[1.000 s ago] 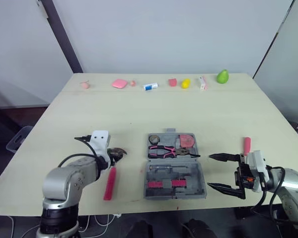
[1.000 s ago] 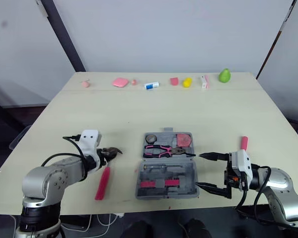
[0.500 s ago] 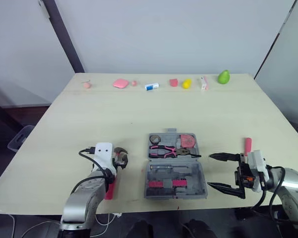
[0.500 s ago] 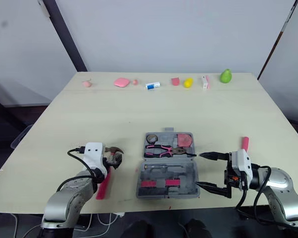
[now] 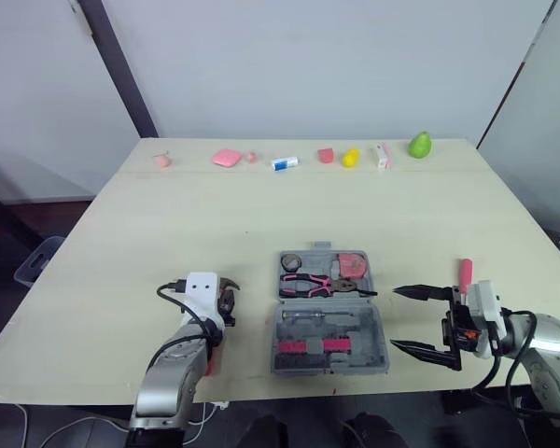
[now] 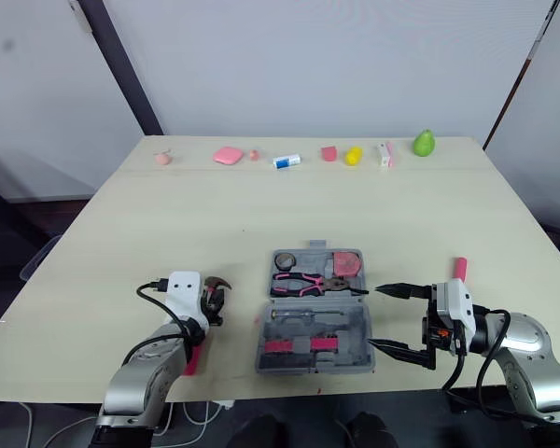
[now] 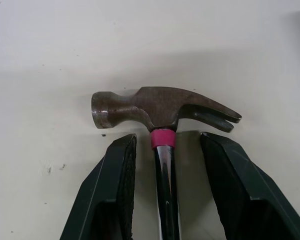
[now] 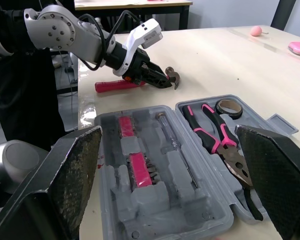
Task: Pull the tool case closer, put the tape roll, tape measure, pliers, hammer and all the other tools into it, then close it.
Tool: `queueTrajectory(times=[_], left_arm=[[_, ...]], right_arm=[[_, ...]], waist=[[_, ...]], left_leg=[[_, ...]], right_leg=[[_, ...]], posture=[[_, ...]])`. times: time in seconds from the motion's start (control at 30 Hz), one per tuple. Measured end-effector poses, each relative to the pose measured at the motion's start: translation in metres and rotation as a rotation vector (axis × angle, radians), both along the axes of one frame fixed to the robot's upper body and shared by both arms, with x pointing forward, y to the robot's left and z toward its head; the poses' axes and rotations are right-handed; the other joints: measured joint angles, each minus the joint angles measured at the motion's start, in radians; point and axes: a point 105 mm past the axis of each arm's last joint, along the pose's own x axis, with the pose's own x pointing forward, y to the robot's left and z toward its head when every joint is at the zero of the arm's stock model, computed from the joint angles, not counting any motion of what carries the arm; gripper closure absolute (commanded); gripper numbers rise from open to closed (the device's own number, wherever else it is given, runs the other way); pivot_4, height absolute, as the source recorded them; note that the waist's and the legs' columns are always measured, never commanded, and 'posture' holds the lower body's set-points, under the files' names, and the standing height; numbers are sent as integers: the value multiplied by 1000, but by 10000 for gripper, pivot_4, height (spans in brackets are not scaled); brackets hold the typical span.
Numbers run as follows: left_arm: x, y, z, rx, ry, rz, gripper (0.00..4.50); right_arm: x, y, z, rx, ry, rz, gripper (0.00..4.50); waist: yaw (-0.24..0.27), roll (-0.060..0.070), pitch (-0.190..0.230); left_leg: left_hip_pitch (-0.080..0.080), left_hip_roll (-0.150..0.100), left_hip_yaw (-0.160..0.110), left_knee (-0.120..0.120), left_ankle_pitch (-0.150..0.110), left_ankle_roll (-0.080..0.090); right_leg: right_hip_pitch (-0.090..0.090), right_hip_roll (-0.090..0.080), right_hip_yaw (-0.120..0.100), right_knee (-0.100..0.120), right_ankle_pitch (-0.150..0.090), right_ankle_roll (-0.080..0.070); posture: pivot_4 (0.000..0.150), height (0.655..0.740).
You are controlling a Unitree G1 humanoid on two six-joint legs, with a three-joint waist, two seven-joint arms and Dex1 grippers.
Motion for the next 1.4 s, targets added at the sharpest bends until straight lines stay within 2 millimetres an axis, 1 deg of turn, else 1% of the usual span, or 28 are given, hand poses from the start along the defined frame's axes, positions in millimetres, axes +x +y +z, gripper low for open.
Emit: queueTrajectory(times=[0.13,0.17,0.2,0.27,0.3,0.37,0.7,0.8,0.83,0.97,1.03,1.1,1.13,1.17,1.2,1.23,1.27,1.4], left_arm=[[1,4,0,-6,-13,19,23312],[1,4,0,-7,-14,20,28593],[2,4,0,-13,-18,26,32110],[2,4,0,-18,-18,23,40970],[2,4,0,-19,-19,23,43316],[2,6,-1,-23,-18,30,44646],[-1,6,-1,-18,-15,-18,44647],[-2,12,1,17,-6,-48,44647],[-5,18,5,46,-5,-61,44647],[-6,24,18,73,-26,-79,44647],[-8,22,28,110,-24,-156,44647],[-10,19,41,142,-19,-271,44647],[-11,13,50,146,-25,-337,44647],[-10,11,54,144,-27,-368,44647],[-10,5,58,139,-15,-428,44647],[-12,-5,65,145,14,-544,44647],[-12,-6,67,146,15,-559,44647],[-12,-39,89,187,46,-858,44647]], right_arm=[[0,0,0,0,0,-4,0],[0,0,0,-1,-1,-4,0],[1,0,0,-1,-1,-5,0],[1,0,0,-1,-1,-6,0],[1,-1,0,-2,0,-7,0],[1,-1,0,-2,-1,-8,0],[2,-1,1,5,-1,-22,0],[3,-1,2,26,-1,-34,0],[4,-1,3,30,-3,-39,0],[4,-1,3,34,-5,-46,0],[3,-1,3,36,-4,-46,0],[2,-2,2,37,2,-50,0],[2,-3,1,37,5,-55,0],[2,-4,1,37,5,-58,0],[3,-6,1,37,4,-63,0],[3,-9,2,33,-2,-74,0],[3,-10,3,32,-2,-75,0],[3,-14,2,28,-1,-80,0]], waist=[[0,0,0],[0,0,0],[0,1,0],[0,1,-1],[0,4,-2],[1,7,-4],[-3,8,-5],[-5,7,-4],[-5,6,-3],[0,5,-3],[1,4,-2],[1,4,-2],[1,4,-2],[1,4,-2],[1,4,-2],[0,4,-2],[0,4,-2],[1,3,0]], left_leg=[[0,0,0,0,0,0],[0,0,0,0,0,0],[0,0,0,0,0,0],[0,0,0,0,0,0],[1,0,0,0,0,0],[1,0,1,0,0,0],[1,0,1,-1,0,0],[1,1,1,-1,0,0],[1,1,1,-1,0,0],[-1,1,0,-1,0,0],[-1,1,0,-1,0,0],[-2,1,0,-1,0,0],[-2,1,0,-2,0,0],[-2,1,0,-2,0,0],[-2,1,0,-2,0,0],[-2,1,1,-2,0,0],[-2,1,1,-2,0,0],[-3,1,4,-2,0,0]], right_leg=[[0,0,0,0,0,0],[0,0,0,0,0,0],[0,0,0,0,0,0],[0,0,0,0,0,0],[1,0,0,0,0,0],[1,0,0,0,0,0],[1,1,0,0,0,0],[0,2,0,0,0,0],[0,1,0,0,0,0],[0,0,0,-2,0,0],[0,0,-1,-3,0,0],[0,0,-2,-4,0,0],[0,0,-2,-4,0,0],[0,0,-2,-5,0,0],[0,0,-2,-5,0,0],[0,0,-2,-6,0,0],[0,0,-2,-6,0,0],[0,1,-3,-7,0,0]], posture=[[1500,7400],[1500,7400],[1500,7400],[1500,7400],[1500,7400],[1500,7400],[1500,7400],[1500,7400],[1500,7400],[1500,7400],[1500,7400],[1500,7400],[1500,7400],[1500,7400],[1500,7400],[1500,7400],[1500,7400],[1500,7400]])
